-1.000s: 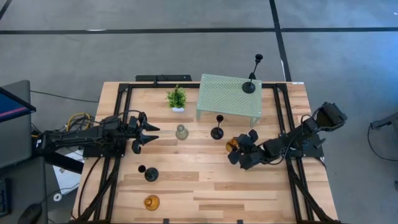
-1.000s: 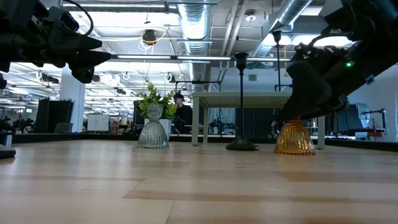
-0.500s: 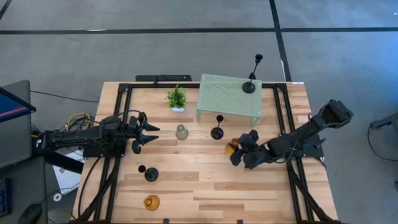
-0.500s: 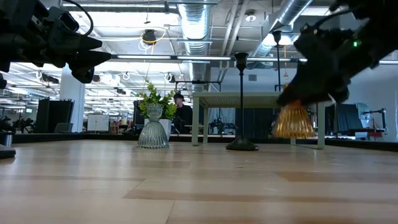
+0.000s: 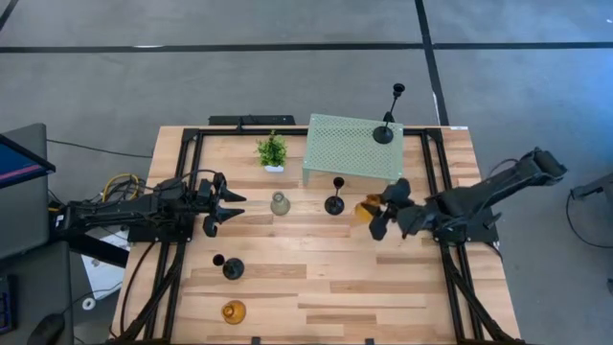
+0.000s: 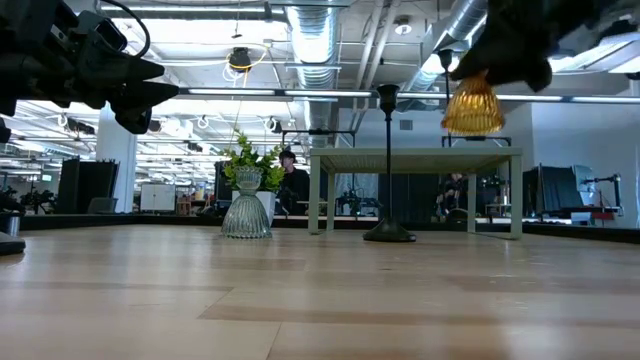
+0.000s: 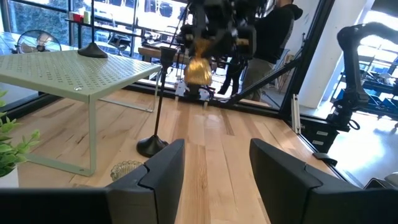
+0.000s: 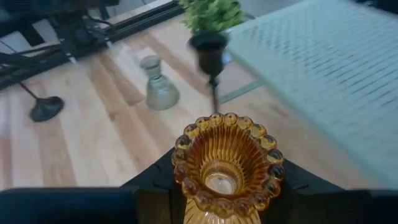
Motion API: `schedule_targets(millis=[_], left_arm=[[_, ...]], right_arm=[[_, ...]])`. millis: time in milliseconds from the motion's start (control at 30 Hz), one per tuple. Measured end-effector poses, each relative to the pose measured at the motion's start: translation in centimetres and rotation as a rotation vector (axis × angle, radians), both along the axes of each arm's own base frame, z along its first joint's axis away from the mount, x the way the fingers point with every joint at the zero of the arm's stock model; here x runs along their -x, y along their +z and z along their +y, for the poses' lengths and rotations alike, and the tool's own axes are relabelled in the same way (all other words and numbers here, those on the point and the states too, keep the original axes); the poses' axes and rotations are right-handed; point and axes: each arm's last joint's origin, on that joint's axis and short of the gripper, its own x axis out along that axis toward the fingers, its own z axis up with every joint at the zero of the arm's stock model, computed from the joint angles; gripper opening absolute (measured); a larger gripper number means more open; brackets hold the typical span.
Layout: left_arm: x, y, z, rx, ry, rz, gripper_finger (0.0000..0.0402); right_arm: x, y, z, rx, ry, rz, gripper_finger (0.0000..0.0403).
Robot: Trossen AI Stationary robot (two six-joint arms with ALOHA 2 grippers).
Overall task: Pick & Place candle stick holders
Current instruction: Put the right gold glass candle holder on the shelf
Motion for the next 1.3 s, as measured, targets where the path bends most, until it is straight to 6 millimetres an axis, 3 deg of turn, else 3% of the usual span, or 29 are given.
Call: schedule_targets(millis=[200,333,633,1300], left_arm=[[0.0,0.0,0.0,0.000,0.000,0.000,0.0182],[0.0,0.0,0.0,0.000,0.000,0.000,0.0182],[0.0,0.0,0.0,0.000,0.000,0.000,0.0182],[0.0,0.0,0.0,0.000,0.000,0.000,0.0182]], right_arm=[[1.0,3.6,-1.9,0.056,-0.040,0.004,0.0124],[1.6,4.6,-3.5,0.081,-0.094,-0.011,0.0133],[2.1,4.9,-6.2,0.165,-0.158,0.063,0.0127],[2.3,3.4,-11.0,0.138,-0.200,0.130,0.0132]])
